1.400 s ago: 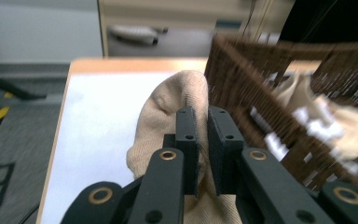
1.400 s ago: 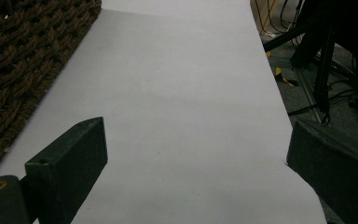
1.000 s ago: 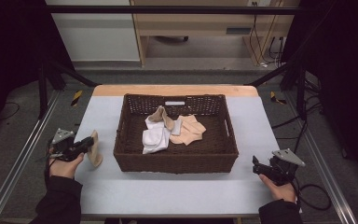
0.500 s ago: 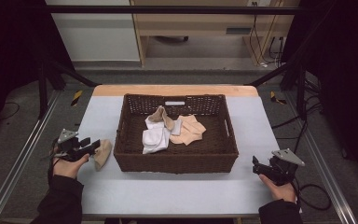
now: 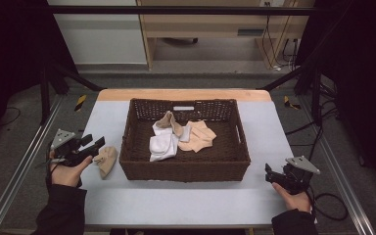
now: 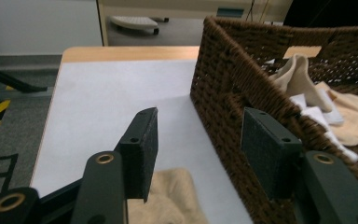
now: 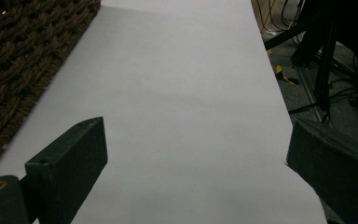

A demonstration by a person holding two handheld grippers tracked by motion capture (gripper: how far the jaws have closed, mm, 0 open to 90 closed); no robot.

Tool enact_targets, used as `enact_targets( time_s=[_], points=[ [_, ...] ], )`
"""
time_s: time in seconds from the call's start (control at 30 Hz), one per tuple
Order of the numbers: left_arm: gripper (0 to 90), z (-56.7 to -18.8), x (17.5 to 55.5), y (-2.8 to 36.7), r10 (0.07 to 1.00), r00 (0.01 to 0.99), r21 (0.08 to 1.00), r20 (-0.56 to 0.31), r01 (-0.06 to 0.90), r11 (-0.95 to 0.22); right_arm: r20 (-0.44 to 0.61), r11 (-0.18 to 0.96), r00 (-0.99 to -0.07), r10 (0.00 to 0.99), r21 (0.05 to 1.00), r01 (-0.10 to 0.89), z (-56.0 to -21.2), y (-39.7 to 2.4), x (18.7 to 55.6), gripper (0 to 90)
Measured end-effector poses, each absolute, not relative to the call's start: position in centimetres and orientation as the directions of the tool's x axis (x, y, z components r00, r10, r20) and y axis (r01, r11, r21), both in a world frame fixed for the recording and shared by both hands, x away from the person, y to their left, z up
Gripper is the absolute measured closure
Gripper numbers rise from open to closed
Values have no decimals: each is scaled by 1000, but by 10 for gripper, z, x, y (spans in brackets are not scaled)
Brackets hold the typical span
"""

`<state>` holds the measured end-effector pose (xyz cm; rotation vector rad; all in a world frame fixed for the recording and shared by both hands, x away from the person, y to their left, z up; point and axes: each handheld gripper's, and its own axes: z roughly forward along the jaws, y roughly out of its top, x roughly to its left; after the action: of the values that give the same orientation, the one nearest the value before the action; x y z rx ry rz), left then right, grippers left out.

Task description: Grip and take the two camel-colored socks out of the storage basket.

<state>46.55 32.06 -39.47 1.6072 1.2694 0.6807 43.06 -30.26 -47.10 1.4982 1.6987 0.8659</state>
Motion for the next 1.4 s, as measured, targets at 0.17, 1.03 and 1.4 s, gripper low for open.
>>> enact_targets(
  time_s=[0.17, 1.03, 1.4],
  points=[
    [452, -383, 462, 312, 935, 330, 925, -132, 381, -4, -72, 106, -84, 994, 845, 525, -471, -303, 431, 53],
    [432, -348, 483, 233, 891, 444, 948, -92, 312, -58, -60, 97, -87, 994, 844, 527, -472, -301, 432, 53],
    [423, -342, 515, 191, 880, 470, 946, -69, 310, -91, -54, 93, -89, 995, 846, 525, -471, -301, 433, 52]
  ],
)
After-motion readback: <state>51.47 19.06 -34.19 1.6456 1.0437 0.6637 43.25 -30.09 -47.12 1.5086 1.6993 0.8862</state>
